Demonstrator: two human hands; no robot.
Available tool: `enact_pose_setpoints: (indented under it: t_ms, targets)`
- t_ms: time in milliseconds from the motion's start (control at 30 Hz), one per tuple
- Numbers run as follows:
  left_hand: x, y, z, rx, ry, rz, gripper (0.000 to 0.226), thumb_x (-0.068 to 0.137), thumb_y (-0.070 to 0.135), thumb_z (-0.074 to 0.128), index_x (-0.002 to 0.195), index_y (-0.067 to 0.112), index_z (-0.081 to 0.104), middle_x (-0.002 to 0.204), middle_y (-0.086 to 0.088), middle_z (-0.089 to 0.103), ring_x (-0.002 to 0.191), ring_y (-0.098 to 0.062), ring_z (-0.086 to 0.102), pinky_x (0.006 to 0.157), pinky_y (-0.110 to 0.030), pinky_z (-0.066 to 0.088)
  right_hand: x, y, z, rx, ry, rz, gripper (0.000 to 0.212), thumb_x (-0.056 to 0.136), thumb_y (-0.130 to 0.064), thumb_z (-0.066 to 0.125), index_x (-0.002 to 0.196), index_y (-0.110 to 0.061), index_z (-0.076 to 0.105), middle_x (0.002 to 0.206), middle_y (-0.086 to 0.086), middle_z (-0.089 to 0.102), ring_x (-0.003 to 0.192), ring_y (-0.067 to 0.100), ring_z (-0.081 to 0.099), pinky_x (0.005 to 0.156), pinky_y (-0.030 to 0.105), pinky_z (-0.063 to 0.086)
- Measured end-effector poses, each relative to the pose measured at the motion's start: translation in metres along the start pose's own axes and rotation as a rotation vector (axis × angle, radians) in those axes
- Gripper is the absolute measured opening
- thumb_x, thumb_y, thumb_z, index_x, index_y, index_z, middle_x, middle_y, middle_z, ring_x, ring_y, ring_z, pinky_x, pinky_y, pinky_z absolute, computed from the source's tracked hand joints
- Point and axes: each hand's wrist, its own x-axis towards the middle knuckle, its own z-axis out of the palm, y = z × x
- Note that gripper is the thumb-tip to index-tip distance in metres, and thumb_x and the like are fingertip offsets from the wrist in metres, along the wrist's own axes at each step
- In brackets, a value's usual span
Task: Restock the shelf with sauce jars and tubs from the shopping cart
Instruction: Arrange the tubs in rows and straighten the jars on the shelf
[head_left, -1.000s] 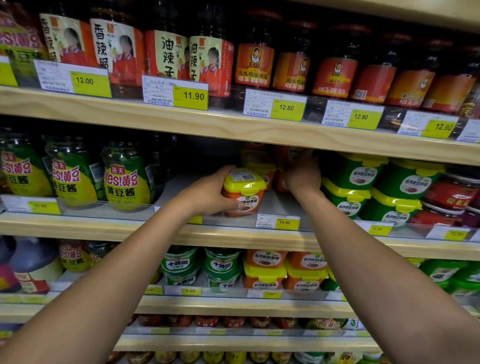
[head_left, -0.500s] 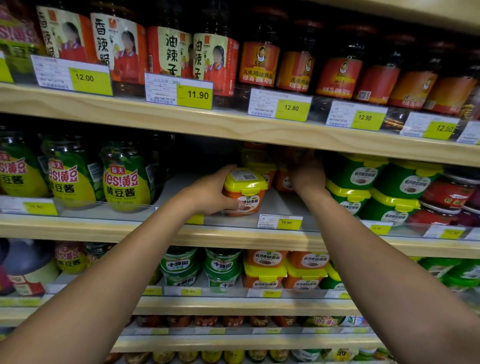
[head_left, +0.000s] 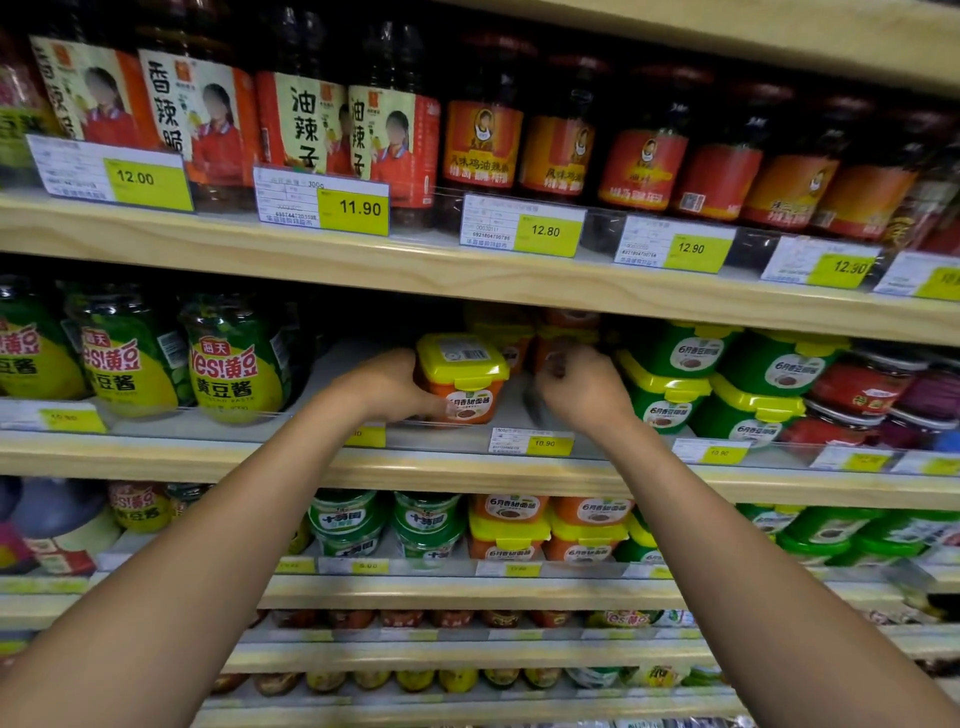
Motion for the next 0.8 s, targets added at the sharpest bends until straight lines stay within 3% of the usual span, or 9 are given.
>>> enact_pose_setpoints:
  t_ms: [67, 133, 233, 400, 500, 600, 700, 800]
  targets:
    - [0.001, 0.004, 0.0, -0.017, -0.027, 0.002, 0.061, 0.076, 0.029, 0.089, 0.131, 0.024, 0.062, 0.12, 0.005, 0.066, 0.107, -0.014, 0.061, 0.095, -0.025, 0.045, -0.004, -0.006, 0.001, 0.036, -0.181, -0.074, 0.024, 0.089, -0.016, 0.052, 0.096, -0.023, 0.075, 0.103, 0.005, 0.075, 0.097, 0.026, 0.067, 0.084, 0.034, 0.054]
    - [0.004, 0.004, 0.001, -0.035, -0.039, -0.011, 0.064, 0.072, 0.026, 0.091, 0.13, 0.024, 0.063, 0.123, 0.004, 0.068, 0.109, -0.015, 0.063, 0.099, -0.029, 0.047, -0.006, -0.013, 0.003, 0.032, -0.354, -0.125, 0.02, 0.089, -0.016, 0.055, 0.096, -0.019, 0.075, 0.098, 0.002, 0.075, 0.094, 0.021, 0.067, 0.085, 0.035, 0.056]
    - [0.001, 0.004, 0.002, -0.092, -0.012, -0.013, 0.065, 0.071, 0.016, 0.092, 0.128, 0.021, 0.062, 0.119, 0.004, 0.066, 0.106, -0.013, 0.061, 0.094, -0.025, 0.045, -0.007, -0.014, 0.011, 0.094, -0.417, -0.15, 0.015, 0.084, -0.018, 0.066, 0.096, -0.017, 0.075, 0.096, -0.003, 0.076, 0.09, 0.014, 0.069, 0.085, 0.032, 0.057]
    - [-0.003, 0.008, 0.002, -0.238, 0.119, 0.08, 0.077, 0.067, 0.012, 0.094, 0.134, 0.017, 0.056, 0.122, 0.008, 0.063, 0.111, -0.01, 0.06, 0.084, -0.01, 0.045, -0.015, -0.004, 0.015, 0.229, -0.16, -0.171, 0.018, 0.082, -0.028, 0.076, 0.095, -0.015, 0.076, 0.091, -0.004, 0.077, 0.083, 0.007, 0.07, 0.076, 0.025, 0.056]
    - [0.004, 0.018, 0.0, -0.395, 0.204, 0.131, 0.071, 0.058, 0.028, 0.099, 0.119, 0.028, 0.064, 0.117, 0.01, 0.071, 0.108, -0.007, 0.067, 0.096, -0.026, 0.053, -0.01, -0.001, 0.011, 0.297, 0.027, -0.202, 0.021, 0.085, -0.035, 0.075, 0.095, -0.016, 0.074, 0.088, -0.005, 0.075, 0.079, 0.011, 0.068, 0.069, 0.025, 0.051]
    - [0.015, 0.033, 0.0, -0.436, 0.251, 0.106, 0.059, 0.07, 0.023, 0.094, 0.12, 0.024, 0.064, 0.111, 0.003, 0.072, 0.097, -0.013, 0.071, 0.079, -0.034, 0.063, 0.007, 0.005, 0.014, 0.338, 0.126, -0.228, 0.023, 0.092, -0.034, 0.068, 0.1, -0.013, 0.068, 0.093, 0.005, 0.072, 0.085, 0.023, 0.066, 0.068, 0.029, 0.044]
    - [0.032, 0.042, 0.005, -0.472, 0.243, 0.104, 0.049, 0.079, 0.019, 0.087, 0.119, 0.022, 0.059, 0.103, 0.008, 0.067, 0.088, -0.006, 0.066, 0.064, -0.021, 0.059, 0.026, 0.005, 0.016, 0.356, 0.177, -0.182, 0.032, 0.096, -0.035, 0.062, 0.113, -0.008, 0.065, 0.108, 0.015, 0.07, 0.1, 0.033, 0.065, 0.081, 0.036, 0.049]
    - [0.048, 0.046, 0.013, -0.519, 0.272, 0.134, 0.048, 0.082, 0.01, 0.083, 0.119, 0.023, 0.055, 0.11, 0.006, 0.064, 0.094, -0.006, 0.063, 0.074, -0.024, 0.059, 0.041, 0.004, 0.02, 0.368, 0.16, -0.083, 0.036, 0.094, -0.03, 0.066, 0.122, -0.007, 0.063, 0.123, 0.019, 0.066, 0.115, 0.035, 0.061, 0.095, 0.041, 0.049]
